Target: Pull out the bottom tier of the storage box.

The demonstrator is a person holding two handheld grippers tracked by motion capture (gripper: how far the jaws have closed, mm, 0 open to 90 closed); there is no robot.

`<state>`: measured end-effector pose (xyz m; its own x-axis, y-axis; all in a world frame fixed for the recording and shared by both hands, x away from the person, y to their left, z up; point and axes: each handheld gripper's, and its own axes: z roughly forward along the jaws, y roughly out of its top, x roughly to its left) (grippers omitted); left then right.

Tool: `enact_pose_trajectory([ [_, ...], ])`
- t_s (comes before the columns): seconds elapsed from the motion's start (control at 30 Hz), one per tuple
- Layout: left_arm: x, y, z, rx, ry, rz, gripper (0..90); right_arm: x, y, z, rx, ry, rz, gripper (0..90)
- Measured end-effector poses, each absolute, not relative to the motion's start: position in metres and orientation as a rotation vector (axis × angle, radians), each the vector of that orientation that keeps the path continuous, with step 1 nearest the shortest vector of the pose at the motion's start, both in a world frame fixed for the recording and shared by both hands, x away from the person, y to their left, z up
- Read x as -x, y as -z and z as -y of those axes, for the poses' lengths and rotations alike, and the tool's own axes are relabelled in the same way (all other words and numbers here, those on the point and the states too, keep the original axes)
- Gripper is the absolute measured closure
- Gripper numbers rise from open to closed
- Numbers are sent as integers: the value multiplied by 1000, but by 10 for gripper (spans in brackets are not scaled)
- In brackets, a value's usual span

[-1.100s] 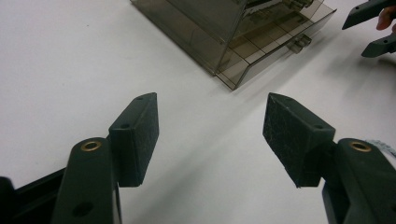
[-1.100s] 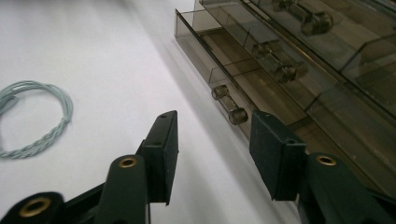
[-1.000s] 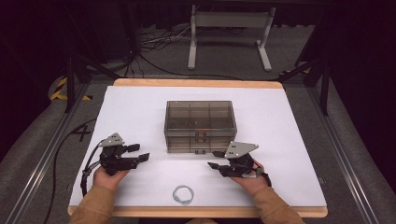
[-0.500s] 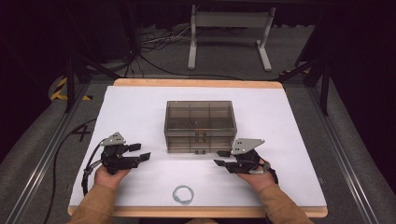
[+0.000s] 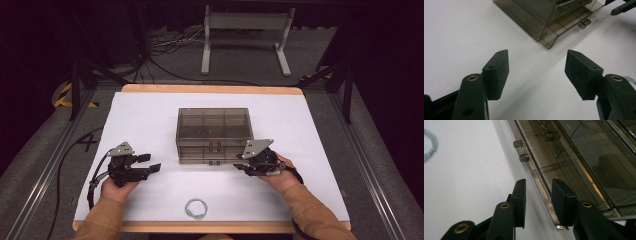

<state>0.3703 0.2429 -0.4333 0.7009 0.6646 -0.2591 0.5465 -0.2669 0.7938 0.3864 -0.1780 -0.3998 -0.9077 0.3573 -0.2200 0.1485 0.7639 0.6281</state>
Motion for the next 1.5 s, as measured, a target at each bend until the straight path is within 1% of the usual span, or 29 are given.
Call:
enact_pose_trajectory([
  [0.53, -370, 433, -243, -1943, -156, -936, 367, -412, 403, 161, -291, -699, -2743, 671],
  [0.97, -370, 433, -244, -1941, -154, -936, 368, -417, 409, 149, -237, -572, -2789, 683],
  [1.13, -370, 433, -244, -1940, -154, -937, 367, -418, 411, 147, -226, -549, -2792, 709],
  [1.3, -370, 433, -244, -1939, -155, -941, 367, -420, 414, 147, -219, -539, -2797, 755],
  [1.5, -370, 433, -244, -1939, -155, -942, 368, -418, 413, 147, -230, -520, -2819, 776],
])
